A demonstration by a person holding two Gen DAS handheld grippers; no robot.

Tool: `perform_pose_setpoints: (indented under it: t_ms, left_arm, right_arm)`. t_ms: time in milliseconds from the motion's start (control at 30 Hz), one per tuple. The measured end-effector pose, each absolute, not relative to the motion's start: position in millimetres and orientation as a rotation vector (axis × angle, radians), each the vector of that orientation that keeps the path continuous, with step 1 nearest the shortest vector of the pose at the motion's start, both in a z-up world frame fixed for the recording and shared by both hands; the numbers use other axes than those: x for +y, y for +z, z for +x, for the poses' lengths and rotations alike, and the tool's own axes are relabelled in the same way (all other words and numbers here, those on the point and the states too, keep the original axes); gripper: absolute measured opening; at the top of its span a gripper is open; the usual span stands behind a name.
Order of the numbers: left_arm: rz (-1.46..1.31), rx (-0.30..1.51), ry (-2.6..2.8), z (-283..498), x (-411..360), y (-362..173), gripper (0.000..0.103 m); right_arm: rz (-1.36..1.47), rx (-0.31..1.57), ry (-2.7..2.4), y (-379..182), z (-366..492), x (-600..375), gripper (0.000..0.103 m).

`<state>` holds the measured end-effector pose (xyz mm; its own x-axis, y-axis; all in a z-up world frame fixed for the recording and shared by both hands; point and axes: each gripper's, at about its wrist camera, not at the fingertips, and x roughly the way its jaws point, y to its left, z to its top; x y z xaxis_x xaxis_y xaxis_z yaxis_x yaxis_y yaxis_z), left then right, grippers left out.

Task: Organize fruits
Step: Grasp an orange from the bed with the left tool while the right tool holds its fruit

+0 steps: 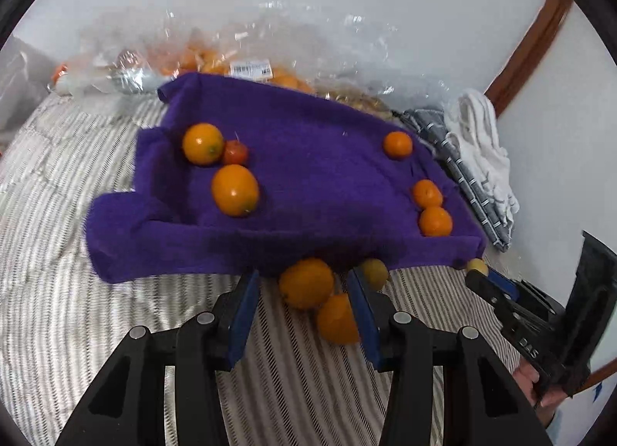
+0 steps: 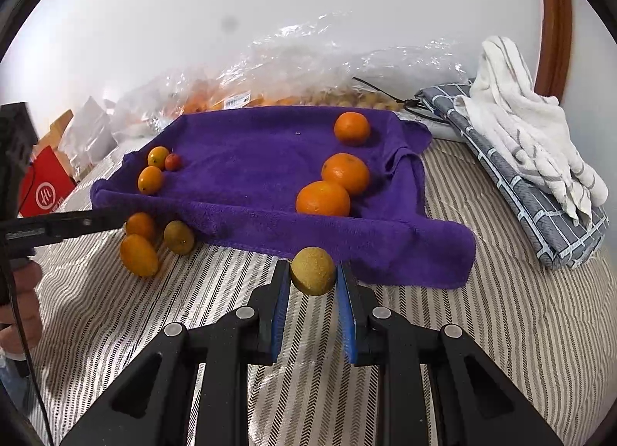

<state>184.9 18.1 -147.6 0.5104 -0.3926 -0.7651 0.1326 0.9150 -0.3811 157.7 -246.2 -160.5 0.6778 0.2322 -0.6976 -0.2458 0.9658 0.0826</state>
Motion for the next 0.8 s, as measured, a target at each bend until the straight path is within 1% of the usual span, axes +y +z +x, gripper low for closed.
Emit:
perform_pose_setpoints:
  t_ms: [367,467,500,533,800]
  left_arm:
    - [-0.399,1.014,-0.359,190,22,-163,0.043]
    - [-0.417,1.012,-0.364,191,23,-165,0.038]
    - [-0.415,1.007,-0.360,192,23,-165,0.032]
    - [-0.415,1.004,-0.355,191,23,-164,0.031]
    - [-0.459,0.982,-0.367,188,29,-160,0.032]
  right_arm:
    - [-0.026,0.822,0.297,-167,160,-236,0.024]
    - [-0.019,0.825,0.305,-168,160,-235,0.024]
    - [-0.015,0.829,0.304,-168,160,-236,0.024]
    - [-0.010,0.832,0.303,-169,160,-236,0.024]
    - [0.030,0.844,0.312,-171,164,-241,0.024]
